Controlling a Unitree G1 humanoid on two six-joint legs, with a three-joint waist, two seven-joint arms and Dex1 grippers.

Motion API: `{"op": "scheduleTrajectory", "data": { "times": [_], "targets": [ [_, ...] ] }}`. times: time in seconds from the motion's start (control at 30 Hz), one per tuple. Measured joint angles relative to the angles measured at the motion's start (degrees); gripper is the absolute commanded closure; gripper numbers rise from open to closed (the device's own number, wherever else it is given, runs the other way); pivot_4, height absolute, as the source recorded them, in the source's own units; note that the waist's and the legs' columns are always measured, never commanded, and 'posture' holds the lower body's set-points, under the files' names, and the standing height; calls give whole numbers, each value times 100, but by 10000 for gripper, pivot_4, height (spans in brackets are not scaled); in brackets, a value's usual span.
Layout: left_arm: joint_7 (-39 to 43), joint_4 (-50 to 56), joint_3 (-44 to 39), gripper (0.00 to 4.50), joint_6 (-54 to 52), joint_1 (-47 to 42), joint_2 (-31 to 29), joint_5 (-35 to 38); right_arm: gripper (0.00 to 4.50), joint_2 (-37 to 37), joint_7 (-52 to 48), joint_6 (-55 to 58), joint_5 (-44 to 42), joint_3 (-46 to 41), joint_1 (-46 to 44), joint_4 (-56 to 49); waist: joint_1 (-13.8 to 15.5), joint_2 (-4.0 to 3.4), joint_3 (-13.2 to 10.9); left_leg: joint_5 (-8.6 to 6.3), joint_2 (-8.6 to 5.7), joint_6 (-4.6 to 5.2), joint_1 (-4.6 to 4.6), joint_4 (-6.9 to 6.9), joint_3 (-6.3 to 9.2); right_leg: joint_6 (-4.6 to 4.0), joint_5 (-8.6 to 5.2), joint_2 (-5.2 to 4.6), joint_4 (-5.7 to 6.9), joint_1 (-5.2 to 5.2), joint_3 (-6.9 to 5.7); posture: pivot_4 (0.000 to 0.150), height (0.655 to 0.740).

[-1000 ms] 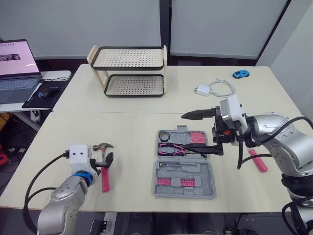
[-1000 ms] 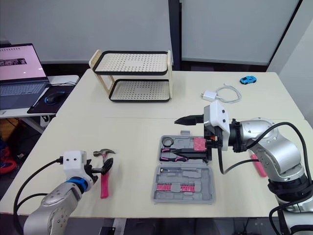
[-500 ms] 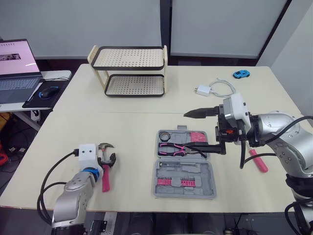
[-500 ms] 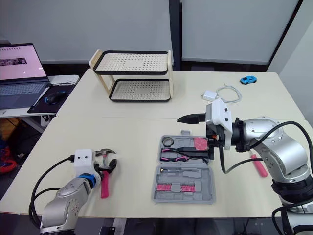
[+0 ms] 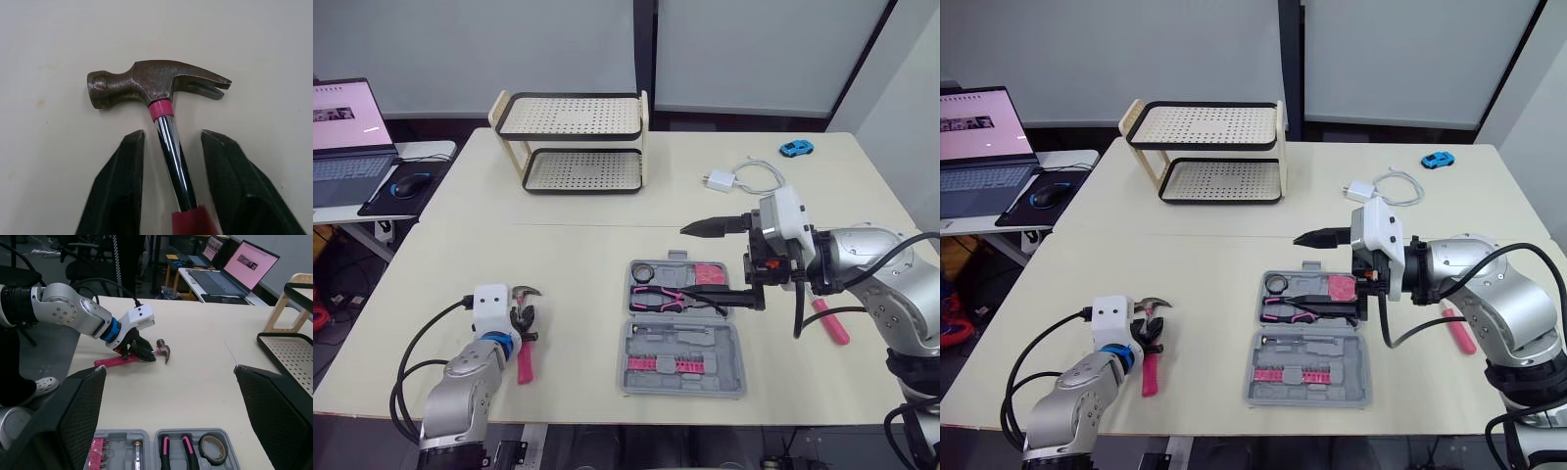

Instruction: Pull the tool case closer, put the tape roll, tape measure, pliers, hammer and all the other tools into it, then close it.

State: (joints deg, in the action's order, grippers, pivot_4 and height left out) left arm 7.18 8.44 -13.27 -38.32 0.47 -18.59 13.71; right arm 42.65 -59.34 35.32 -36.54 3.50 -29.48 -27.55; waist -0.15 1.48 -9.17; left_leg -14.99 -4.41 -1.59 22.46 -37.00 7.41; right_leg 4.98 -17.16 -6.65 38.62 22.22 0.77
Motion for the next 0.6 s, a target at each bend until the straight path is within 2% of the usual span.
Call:
{"op": "scheduleTrajectory", "data": {
  "times": [0.07, 0.1, 0.4, 0.6],
  "targets": [
    [0, -4, 4, 43705, -1, -7, -19, -55, 0, 9, -42, -38, 38, 1, 27, 10, 0, 0, 0, 0, 0, 0, 0, 0, 0, 0, 0, 0, 0, 0, -1, 1500, 7400],
    [5, -5, 4, 44372, -1, -7, -20, -75, 0, 16, -48, -66, 78, 1, 52, 21, 1, 0, 0, 0, 0, 0, 0, 0, 0, 0, 0, 0, 0, 0, 0, 1500, 7400],
    [59, 4, -4, 44369, -10, 5, -39, -102, 0, 28, -58, -108, 151, 1, 163, 28, 0, 0, 0, 0, 0, 0, 0, 0, 0, 0, 0, 0, -1, 0, 0, 1500, 7400],
    [253, 8, -24, 44369, 1, 33, -310, -116, 0, 32, -72, -107, 148, 1, 180, 25, -1, 2, -1, 0, 0, 0, 3, 0, 2, 0, 0, 0, -1, 1, -2, 1500, 7400]
  ]
}}
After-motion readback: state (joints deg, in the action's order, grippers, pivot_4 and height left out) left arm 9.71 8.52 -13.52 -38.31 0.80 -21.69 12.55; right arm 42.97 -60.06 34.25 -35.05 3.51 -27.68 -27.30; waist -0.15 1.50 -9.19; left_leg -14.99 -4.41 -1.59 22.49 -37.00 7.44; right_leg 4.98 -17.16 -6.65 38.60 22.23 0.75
